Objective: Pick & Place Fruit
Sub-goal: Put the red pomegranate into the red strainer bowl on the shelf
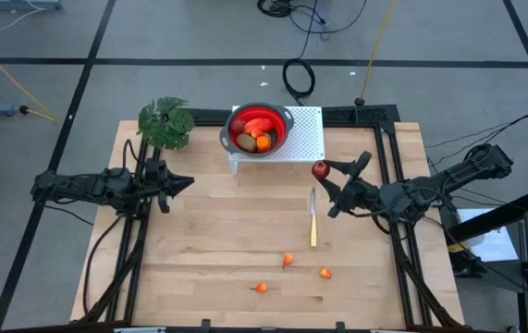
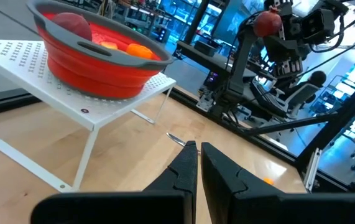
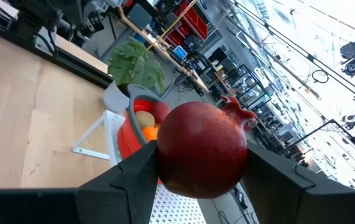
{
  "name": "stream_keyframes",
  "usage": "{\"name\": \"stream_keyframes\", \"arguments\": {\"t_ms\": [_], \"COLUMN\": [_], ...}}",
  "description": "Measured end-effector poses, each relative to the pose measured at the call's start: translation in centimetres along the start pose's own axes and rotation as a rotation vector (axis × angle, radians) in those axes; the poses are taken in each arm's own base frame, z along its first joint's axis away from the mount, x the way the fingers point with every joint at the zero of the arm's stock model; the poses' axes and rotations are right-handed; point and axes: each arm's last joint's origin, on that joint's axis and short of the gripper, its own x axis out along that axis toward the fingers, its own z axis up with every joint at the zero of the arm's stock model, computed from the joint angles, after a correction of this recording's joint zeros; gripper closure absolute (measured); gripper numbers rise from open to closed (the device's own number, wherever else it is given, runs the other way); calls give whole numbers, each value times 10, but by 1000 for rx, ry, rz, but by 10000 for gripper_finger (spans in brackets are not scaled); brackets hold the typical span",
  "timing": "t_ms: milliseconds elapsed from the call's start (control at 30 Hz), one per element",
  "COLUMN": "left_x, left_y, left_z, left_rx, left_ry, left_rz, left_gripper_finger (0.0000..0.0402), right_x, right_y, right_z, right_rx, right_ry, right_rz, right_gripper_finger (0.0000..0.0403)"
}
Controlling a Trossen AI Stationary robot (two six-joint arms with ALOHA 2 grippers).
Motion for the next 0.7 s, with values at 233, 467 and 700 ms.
{"name": "stream_keyframes", "arguments": {"t_ms": [233,467,700], "left_x": [0,0,0], "left_y": [0,0,0], "left_z": [0,0,0], "left_rx": [-6,-6,-6], "left_ry": [0,0,0], "left_rz": [0,0,1], "left_gripper_finger": [382,382,382], "right_x": [0,0,7], "right_y": [0,-1,-9], "right_z": [0,1,1], "right_rx": [0,182,512], "right_ry": [0,-9,-25], "right_rz": [1,-8,-54], "right_gripper_finger": [201,202,202]}}
